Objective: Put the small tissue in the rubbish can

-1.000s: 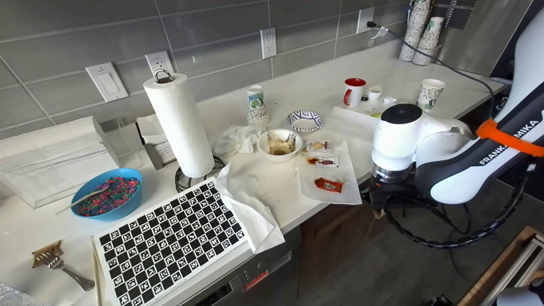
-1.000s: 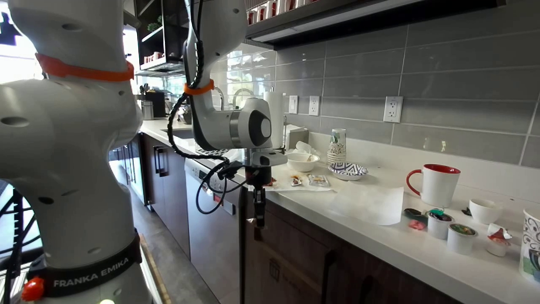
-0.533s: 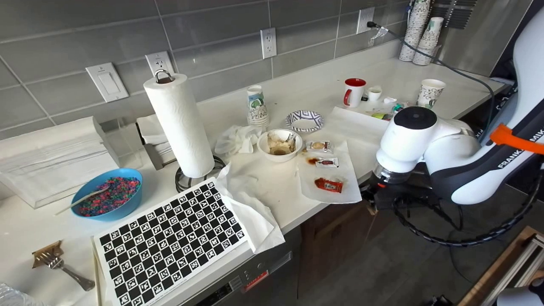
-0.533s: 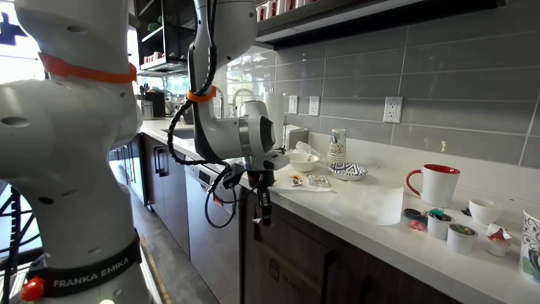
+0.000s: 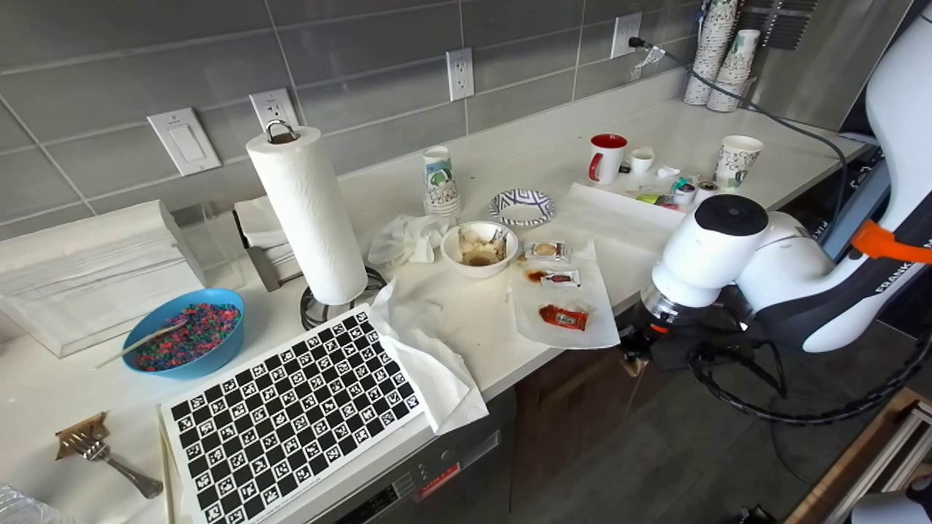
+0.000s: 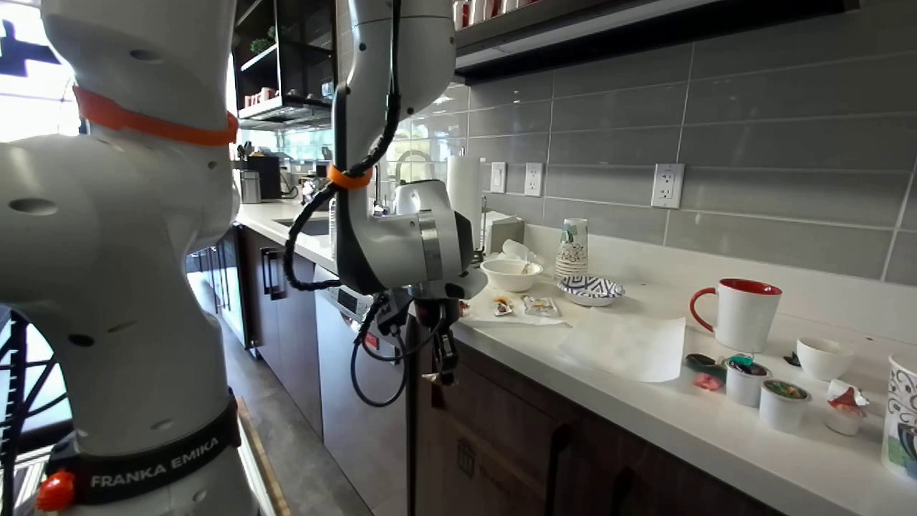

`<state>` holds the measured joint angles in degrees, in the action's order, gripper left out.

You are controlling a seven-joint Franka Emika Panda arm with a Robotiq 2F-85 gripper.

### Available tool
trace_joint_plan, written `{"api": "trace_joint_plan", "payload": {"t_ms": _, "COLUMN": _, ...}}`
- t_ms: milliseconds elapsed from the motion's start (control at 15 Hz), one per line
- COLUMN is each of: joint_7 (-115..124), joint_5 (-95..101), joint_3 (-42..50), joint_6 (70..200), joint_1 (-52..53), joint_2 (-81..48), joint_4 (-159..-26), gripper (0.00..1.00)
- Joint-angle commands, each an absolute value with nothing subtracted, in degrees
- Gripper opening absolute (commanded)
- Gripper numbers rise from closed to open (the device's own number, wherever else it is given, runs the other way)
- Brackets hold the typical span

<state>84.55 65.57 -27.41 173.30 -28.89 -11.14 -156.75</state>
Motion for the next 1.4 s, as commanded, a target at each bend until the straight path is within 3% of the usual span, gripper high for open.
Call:
{"api": "trace_joint_plan", "payload": {"t_ms": 0, "joint_7": 89.0, "joint_5": 72.6, "joint_3": -24.5, "joint_6": 174.5, "joint_1": -26.8, "joint_2": -15.7, "joint_4": -154.0, "gripper": 0.0}}
{"api": "trace_joint_plan", "payload": {"t_ms": 933, "joint_7": 109.7, "joint_5": 102.0, "joint_3": -20.2, "joint_6": 169.9, "joint_1": -21.2, "joint_2": -31.2, "joint_4": -142.2, "gripper": 0.0}}
{"api": "trace_joint_plan", "payload": {"t_ms": 1333, "joint_7": 106.9, "joint_5": 99.7, "joint_3": -20.4, "joint_6": 170.8, "joint_1": -21.9, "joint_2": -29.5, "joint_4": -143.7, "gripper": 0.01}}
